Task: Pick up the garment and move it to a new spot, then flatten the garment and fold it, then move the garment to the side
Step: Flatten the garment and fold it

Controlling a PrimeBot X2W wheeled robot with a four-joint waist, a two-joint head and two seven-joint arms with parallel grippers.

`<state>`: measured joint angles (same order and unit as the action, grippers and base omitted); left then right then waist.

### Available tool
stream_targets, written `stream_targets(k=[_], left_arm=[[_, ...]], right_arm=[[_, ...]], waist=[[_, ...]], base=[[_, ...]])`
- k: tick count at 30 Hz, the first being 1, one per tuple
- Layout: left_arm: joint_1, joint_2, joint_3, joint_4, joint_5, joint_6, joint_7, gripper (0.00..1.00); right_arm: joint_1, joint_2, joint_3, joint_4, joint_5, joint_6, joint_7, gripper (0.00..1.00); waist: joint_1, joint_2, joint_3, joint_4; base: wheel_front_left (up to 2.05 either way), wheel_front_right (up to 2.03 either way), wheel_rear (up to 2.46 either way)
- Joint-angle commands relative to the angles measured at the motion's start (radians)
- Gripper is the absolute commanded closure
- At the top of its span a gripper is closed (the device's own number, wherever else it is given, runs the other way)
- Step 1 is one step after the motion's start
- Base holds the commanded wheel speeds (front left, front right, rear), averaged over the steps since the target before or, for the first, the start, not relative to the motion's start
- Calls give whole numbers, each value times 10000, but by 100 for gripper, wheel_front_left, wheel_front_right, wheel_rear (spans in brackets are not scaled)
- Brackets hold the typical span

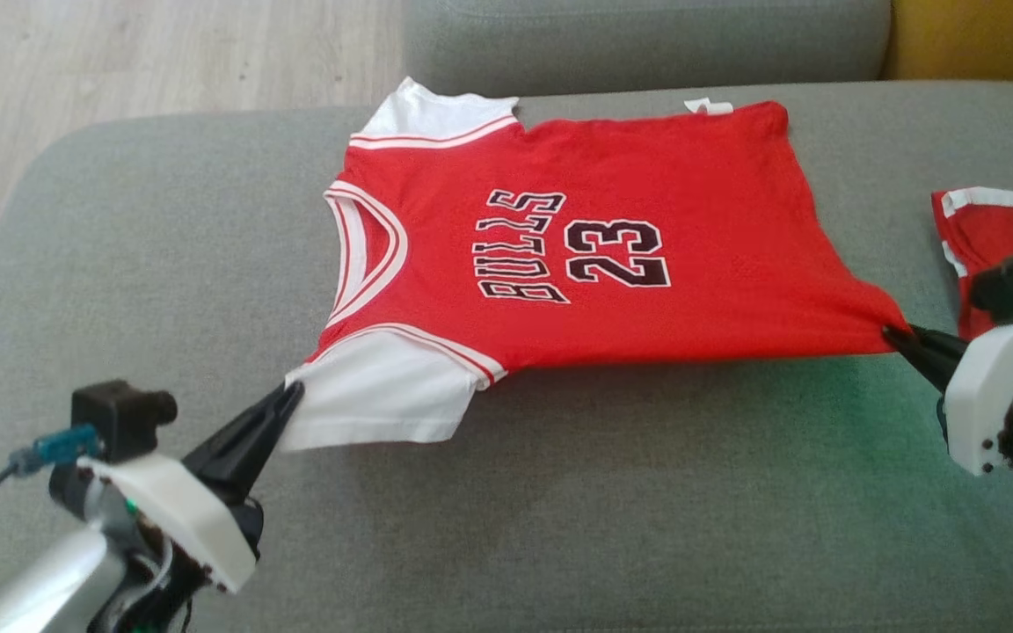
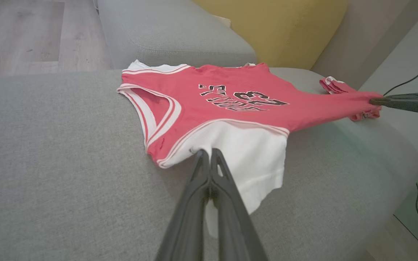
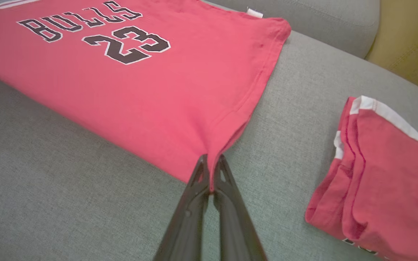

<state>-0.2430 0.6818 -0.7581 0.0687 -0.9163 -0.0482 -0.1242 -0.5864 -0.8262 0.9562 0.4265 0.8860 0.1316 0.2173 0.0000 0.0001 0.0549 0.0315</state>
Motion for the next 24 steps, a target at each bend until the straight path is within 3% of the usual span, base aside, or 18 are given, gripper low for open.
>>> stream_targets(k=[1, 6, 13, 24], left_arm=[[-807, 445, 601, -277, 72, 53, -4, 100], [-1531, 436, 733, -131, 202, 107, 249, 100], [-2681, 181, 723, 736, 325, -139, 605, 100], [-4376, -361, 165, 2664, 687, -560, 1418, 100]], right_arm=[[-214, -293, -189, -152, -99, -9, 34, 100], [-504, 51, -569, -48, -197, -9, 497, 100], [-1079, 602, -896, 237, -256, -9, 1173, 100], [-2048, 1270, -618, 1030, -378, -9, 2137, 100]], waist=[[0, -1, 88, -47], [0, -1, 471, -168], [0, -1, 965, -324], [0, -1, 1667, -480]], base=[[0, 0, 0], [0, 0, 0], [0, 0, 0], [0, 0, 0]])
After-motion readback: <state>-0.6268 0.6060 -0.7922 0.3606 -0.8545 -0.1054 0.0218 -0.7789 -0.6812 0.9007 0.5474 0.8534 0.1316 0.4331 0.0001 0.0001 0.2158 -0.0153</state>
